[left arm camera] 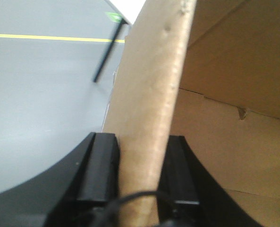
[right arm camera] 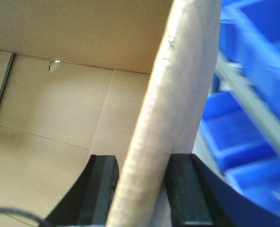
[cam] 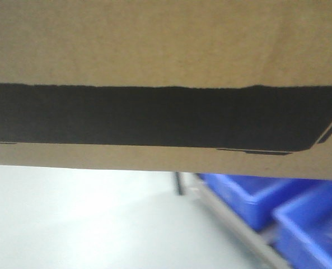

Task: Grab box from left shelf to table start
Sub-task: 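Hold the box with both grippers while the base backs away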

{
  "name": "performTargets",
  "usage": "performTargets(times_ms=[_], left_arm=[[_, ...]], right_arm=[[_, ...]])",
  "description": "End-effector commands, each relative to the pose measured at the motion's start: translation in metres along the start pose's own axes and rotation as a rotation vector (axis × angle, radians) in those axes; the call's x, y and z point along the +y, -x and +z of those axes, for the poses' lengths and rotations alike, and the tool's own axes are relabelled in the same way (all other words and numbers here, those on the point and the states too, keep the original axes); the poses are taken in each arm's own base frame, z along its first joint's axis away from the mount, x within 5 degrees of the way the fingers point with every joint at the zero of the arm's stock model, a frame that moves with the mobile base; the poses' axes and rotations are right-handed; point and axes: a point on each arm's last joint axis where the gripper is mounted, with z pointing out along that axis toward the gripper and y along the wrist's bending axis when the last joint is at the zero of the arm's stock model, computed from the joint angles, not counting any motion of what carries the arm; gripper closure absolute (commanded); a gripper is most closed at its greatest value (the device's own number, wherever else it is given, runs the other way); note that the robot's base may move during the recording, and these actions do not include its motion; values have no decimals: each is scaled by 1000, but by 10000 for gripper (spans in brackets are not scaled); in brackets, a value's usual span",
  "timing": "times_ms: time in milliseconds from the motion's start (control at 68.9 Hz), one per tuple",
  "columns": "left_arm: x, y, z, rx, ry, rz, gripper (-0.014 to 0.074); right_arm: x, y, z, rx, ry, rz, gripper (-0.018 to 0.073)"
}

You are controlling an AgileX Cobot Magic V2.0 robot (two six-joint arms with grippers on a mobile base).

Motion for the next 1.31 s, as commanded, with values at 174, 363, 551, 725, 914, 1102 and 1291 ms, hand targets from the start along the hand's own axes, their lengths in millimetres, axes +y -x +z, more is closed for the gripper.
performTargets(times_ms=[174,363,551,725,914,1102,1291], left_arm=[[-13,17,-14,-136,-132,21,700],[-13,17,-14,-136,-132,21,700],[-13,17,-14,-136,-132,21,700],[-13,17,-14,-136,-132,21,700],[-13,17,-14,-136,-132,21,700],[-13,17,-14,-136,-132,21,700],[-13,17,-14,-136,-132,21,700]], right_arm=[[0,25,-6,-207,-26,-59,503],[0,25,-6,-207,-26,-59,503],[0,25,-6,-207,-26,-59,503],[0,25,-6,-207,-26,-59,503],[0,25,-6,-207,-26,-59,503],[0,25,-6,-207,-26,-59,503],[0,25,-6,-206,-26,-59,503]])
